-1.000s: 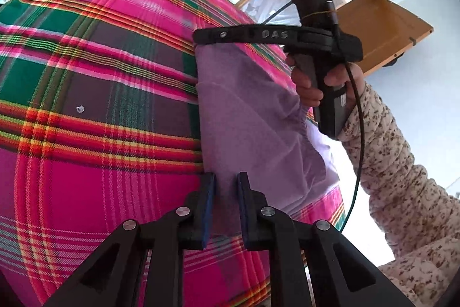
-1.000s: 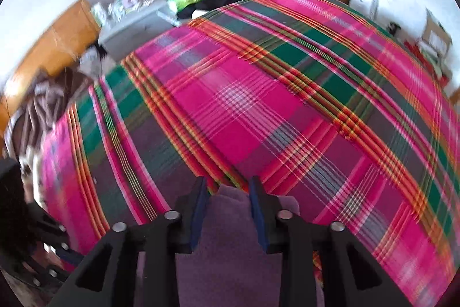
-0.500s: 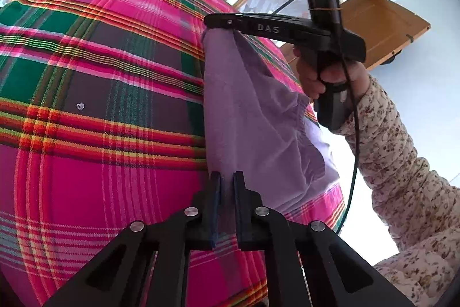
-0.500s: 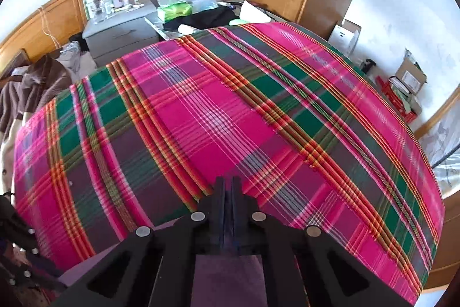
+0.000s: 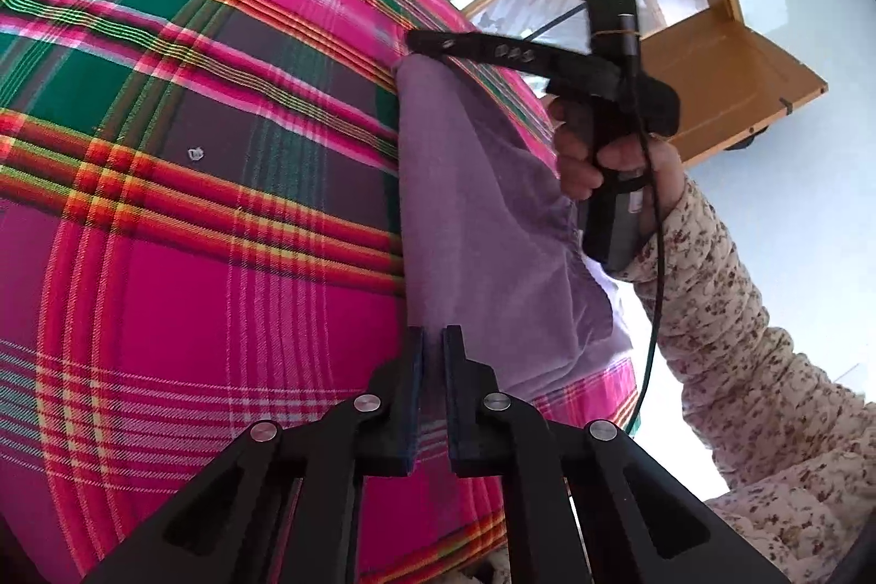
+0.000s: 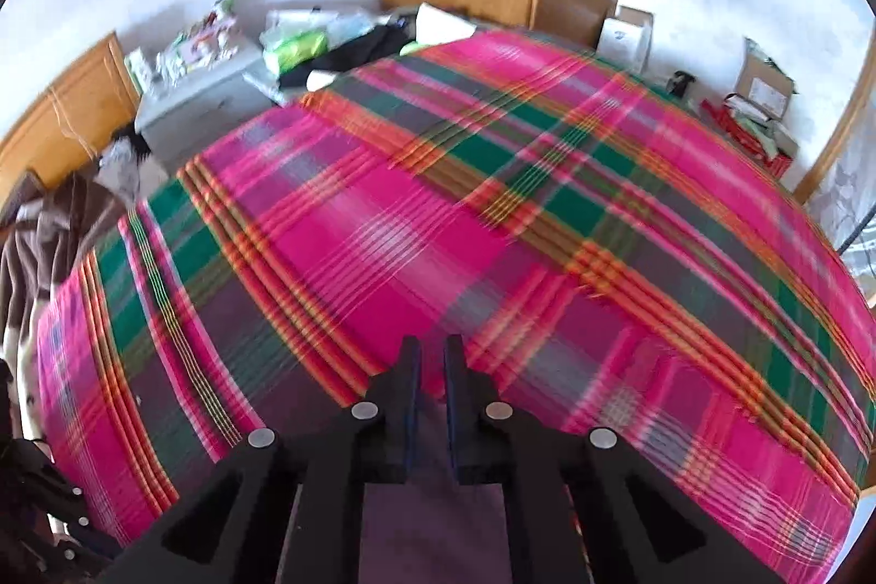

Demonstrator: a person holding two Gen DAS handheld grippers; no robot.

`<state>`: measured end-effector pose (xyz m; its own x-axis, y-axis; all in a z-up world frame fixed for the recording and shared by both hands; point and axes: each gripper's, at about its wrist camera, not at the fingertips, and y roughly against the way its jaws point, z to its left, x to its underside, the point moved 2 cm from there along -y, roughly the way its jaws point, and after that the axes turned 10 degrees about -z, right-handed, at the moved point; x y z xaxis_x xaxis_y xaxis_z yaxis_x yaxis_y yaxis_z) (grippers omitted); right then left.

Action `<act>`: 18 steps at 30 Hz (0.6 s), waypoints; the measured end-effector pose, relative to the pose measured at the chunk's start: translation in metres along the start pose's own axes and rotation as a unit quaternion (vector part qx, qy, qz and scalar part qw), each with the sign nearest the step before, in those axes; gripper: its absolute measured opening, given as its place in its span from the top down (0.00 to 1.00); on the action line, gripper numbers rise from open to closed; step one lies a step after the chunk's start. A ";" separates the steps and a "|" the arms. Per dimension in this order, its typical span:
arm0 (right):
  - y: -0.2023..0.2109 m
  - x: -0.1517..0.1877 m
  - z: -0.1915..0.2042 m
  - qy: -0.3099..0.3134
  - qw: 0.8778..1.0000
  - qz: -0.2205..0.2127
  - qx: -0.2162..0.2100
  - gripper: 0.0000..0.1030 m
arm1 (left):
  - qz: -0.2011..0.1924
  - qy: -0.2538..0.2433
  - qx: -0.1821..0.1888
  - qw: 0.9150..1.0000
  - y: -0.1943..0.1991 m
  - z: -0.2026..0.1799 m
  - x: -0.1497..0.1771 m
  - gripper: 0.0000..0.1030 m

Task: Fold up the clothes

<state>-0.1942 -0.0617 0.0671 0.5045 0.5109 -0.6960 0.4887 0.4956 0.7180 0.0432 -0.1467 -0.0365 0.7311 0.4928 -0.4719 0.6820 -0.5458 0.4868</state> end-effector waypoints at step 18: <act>0.065 0.079 -0.072 -0.084 0.996 0.014 -0.038 0.72 | -0.002 0.006 -0.017 1.000 -0.004 0.000 0.002 0.92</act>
<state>-0.1737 0.0610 0.0590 0.6320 0.4038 -0.6614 0.4202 0.5386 0.7303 0.0421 -0.1435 -0.0390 0.7283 0.5036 -0.4647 0.6851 -0.5206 0.5095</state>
